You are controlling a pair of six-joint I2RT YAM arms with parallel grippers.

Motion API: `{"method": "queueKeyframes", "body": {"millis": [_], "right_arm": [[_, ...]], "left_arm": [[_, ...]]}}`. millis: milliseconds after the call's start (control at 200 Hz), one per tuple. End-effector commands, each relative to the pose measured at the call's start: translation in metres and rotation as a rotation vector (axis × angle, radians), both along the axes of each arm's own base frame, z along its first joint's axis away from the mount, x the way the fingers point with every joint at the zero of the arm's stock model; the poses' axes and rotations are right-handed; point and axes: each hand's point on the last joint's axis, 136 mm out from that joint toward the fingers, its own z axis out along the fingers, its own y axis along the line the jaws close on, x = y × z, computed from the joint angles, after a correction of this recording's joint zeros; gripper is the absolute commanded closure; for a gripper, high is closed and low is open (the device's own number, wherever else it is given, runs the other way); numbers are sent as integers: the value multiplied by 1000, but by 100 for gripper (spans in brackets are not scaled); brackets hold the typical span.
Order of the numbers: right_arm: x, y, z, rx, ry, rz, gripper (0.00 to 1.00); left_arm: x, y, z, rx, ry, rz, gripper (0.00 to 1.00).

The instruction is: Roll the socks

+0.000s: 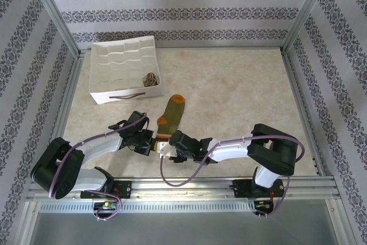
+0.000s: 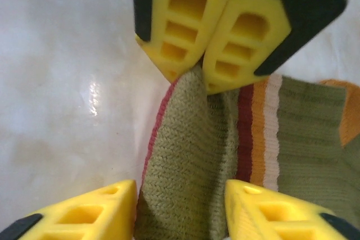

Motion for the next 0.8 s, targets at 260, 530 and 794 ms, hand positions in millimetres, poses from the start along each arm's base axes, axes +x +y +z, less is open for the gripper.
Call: {"method": "queueKeyframes", "body": {"millis": [260,530,794], "right_arm": [[8,-5,-14,-38,78,-87,98],[0,-14,-16,30,356,-151,100],[-2,-12,-10,113,709,-228,100]], "left_arm": [[-15,18,-11,70,115,39,100],[-9,16,-3,42,85,47,100],[3,19,18,38,-6,37,56]]}}
